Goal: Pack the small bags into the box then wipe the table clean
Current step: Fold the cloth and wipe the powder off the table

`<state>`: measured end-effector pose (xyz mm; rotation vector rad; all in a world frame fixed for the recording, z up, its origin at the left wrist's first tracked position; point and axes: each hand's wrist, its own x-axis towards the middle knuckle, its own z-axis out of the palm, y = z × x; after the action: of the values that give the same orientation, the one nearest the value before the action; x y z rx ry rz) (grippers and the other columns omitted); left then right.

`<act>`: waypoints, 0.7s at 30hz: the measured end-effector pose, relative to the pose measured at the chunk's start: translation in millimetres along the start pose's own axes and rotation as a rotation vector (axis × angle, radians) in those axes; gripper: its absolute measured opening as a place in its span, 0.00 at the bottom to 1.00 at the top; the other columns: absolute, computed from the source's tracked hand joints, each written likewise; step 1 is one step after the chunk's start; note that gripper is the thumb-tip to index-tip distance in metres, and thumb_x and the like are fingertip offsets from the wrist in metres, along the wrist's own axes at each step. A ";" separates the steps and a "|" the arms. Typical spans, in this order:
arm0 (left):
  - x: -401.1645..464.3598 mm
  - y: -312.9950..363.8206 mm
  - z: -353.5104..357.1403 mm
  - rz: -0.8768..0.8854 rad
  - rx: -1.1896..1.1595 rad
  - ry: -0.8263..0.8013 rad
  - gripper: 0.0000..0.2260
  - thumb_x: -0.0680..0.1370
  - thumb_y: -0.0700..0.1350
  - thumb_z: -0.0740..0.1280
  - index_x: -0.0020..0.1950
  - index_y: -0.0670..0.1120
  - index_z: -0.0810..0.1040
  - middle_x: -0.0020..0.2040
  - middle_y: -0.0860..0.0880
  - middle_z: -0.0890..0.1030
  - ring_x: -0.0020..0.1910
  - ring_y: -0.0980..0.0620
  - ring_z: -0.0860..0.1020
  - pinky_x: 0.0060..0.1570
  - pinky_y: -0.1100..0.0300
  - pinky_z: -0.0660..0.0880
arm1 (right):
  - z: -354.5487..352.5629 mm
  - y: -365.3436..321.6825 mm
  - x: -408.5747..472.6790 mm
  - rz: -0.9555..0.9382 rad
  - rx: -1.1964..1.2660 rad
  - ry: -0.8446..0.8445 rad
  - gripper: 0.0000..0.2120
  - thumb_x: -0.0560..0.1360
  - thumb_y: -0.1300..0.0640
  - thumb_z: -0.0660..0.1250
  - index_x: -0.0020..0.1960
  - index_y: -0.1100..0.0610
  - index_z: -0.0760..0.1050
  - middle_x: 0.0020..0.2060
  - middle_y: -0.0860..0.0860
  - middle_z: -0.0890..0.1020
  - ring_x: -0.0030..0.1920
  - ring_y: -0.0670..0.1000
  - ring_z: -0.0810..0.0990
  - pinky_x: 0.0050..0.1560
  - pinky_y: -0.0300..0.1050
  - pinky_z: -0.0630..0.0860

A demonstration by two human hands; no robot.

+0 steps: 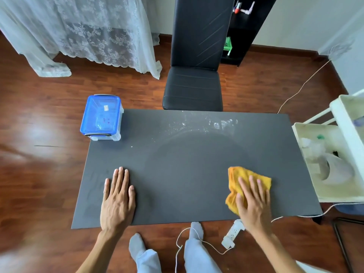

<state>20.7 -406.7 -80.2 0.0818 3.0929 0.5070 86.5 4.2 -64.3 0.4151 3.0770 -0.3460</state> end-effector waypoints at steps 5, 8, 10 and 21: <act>-2.6 4.2 1.6 -0.018 -0.011 0.004 0.26 0.83 0.50 0.47 0.78 0.39 0.59 0.79 0.44 0.59 0.80 0.48 0.54 0.78 0.46 0.52 | 16.7 -77.9 79.8 0.164 0.006 0.116 0.29 0.79 0.44 0.55 0.77 0.53 0.68 0.77 0.62 0.66 0.78 0.68 0.62 0.75 0.74 0.56; -2.1 6.6 0.0 -0.022 -0.009 0.008 0.26 0.83 0.50 0.47 0.78 0.39 0.60 0.79 0.44 0.59 0.79 0.48 0.55 0.77 0.45 0.53 | 44.5 -145.6 55.7 -0.229 0.024 0.092 0.28 0.79 0.45 0.62 0.78 0.50 0.68 0.79 0.58 0.65 0.79 0.65 0.60 0.75 0.72 0.58; -2.6 7.5 -0.4 -0.029 -0.025 0.014 0.26 0.83 0.50 0.46 0.78 0.39 0.60 0.79 0.44 0.59 0.79 0.48 0.54 0.77 0.44 0.53 | 55.4 -161.2 18.5 -0.486 0.071 -0.002 0.29 0.78 0.43 0.62 0.78 0.45 0.65 0.80 0.53 0.63 0.81 0.59 0.56 0.77 0.68 0.57; -10.9 80.8 16.2 -0.084 -0.112 -0.077 0.31 0.81 0.60 0.48 0.80 0.45 0.55 0.81 0.48 0.52 0.80 0.47 0.43 0.78 0.52 0.41 | -0.5 20.3 63.0 0.114 0.016 0.040 0.27 0.79 0.44 0.55 0.77 0.50 0.69 0.78 0.57 0.67 0.78 0.63 0.64 0.76 0.71 0.58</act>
<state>35.9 -325.7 -69.8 -0.0293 2.9716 0.6555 31.1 39.7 -71.1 0.6028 3.0735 -0.3634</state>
